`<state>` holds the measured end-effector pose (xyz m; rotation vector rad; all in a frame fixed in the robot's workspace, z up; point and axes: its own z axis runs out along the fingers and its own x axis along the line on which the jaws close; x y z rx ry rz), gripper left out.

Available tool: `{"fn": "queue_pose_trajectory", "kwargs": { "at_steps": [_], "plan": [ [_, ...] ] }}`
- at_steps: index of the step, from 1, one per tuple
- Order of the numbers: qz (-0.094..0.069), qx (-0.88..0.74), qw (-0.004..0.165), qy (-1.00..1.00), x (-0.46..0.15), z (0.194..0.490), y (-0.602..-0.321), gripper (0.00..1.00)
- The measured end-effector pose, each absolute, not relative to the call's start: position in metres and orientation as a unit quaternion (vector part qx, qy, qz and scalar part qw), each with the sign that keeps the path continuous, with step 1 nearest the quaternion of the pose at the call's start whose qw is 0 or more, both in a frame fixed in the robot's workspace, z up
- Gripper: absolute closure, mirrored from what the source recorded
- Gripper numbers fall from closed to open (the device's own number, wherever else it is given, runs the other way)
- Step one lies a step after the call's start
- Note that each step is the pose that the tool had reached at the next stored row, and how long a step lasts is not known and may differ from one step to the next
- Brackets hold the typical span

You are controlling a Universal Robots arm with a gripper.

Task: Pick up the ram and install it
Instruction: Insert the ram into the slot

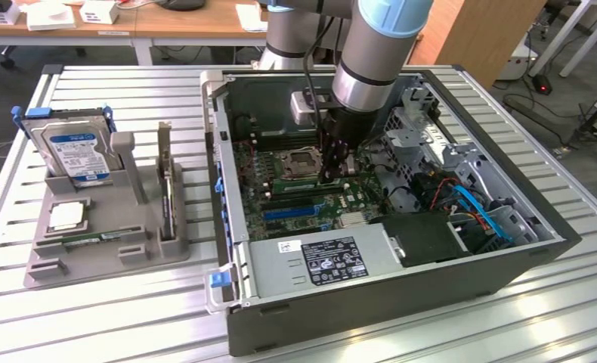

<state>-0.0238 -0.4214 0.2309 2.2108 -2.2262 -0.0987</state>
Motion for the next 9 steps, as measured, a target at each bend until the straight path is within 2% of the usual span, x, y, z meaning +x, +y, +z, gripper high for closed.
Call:
{"fn": "queue_pose_trajectory", "kwargs": {
  "at_steps": [9],
  "plan": [
    [-0.031,0.705,0.001,-0.708,-0.0238,0.2305,-0.4214,0.89]
  ]
}}
